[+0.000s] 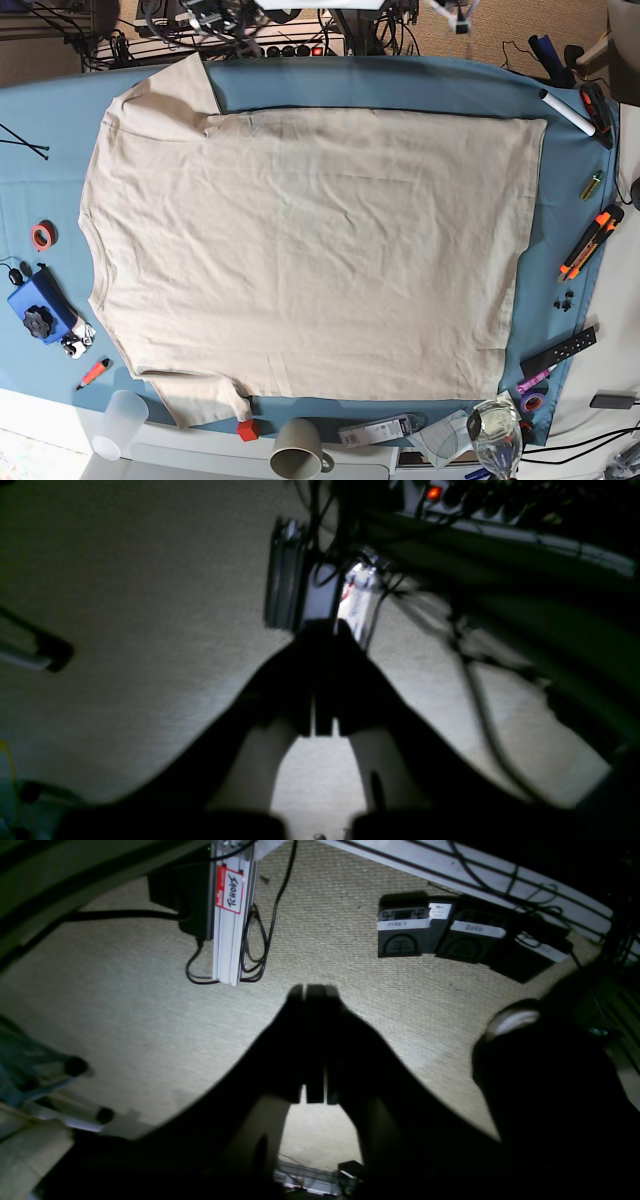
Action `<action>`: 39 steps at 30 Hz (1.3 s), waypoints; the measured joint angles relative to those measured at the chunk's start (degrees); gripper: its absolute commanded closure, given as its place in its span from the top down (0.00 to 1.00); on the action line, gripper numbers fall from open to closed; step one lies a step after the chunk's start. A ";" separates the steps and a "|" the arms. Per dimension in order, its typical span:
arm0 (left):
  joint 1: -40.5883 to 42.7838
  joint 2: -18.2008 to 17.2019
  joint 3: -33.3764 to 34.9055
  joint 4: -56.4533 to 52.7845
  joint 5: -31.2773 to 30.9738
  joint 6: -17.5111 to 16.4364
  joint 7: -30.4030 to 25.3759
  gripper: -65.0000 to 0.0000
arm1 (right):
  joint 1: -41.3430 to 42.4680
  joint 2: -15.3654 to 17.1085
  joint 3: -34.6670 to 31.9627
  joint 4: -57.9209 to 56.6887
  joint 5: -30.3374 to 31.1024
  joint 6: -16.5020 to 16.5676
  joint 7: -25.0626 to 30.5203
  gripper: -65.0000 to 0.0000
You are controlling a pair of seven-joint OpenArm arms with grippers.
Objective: Fold the T-shirt properly
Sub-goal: 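Move the right gripper down to the shirt's shoulder corner and grasp it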
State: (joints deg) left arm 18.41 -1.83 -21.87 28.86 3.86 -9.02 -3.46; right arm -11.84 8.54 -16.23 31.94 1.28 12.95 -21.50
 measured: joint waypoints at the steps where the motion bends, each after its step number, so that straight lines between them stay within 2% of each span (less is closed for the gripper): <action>1: 0.85 -0.46 0.00 0.79 0.00 -0.04 0.07 0.00 | -1.29 0.98 0.00 1.95 -0.37 0.00 -0.33 0.00; 9: 10.05 -3.65 0.09 12.44 -3.26 -6.58 0.50 0.00 | -14.38 9.68 -0.02 21.75 1.57 0.00 -1.79 0.00; 13: 16.50 -4.57 0.11 20.39 -7.17 -6.49 3.48 0.00 | -21.70 13.94 0.09 32.72 1.36 -0.07 -2.19 0.00; 19: 26.49 -4.83 0.17 34.75 -10.14 -6.51 3.63 0.00 | -33.18 18.27 1.14 51.45 1.36 0.11 -7.76 0.00; 22: 31.54 -4.85 0.15 41.99 -10.19 -6.97 3.72 0.00 | -38.86 18.27 5.16 60.85 1.68 0.13 -10.43 0.00; 26: 37.88 -4.83 0.17 51.47 -10.16 -7.34 3.89 0.00 | -45.68 18.25 12.79 72.59 6.99 0.11 -14.60 0.00; 31: 43.98 -4.94 0.17 61.88 -15.04 -7.37 8.22 0.00 | -52.72 18.23 23.89 84.50 13.18 0.13 -19.45 0.00; 35: 45.44 -4.87 0.15 67.19 -15.85 -7.37 9.22 0.00 | -54.45 17.40 32.74 91.80 15.76 0.11 -21.62 0.00; 39: 45.46 -4.85 0.15 69.37 -15.91 -7.39 10.54 0.00 | -54.18 14.25 39.95 95.82 17.79 0.39 -22.18 0.00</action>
State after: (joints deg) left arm 63.88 -6.68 -21.71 98.24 -12.05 -16.40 7.07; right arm -66.02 22.79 23.73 127.76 19.07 13.34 -43.68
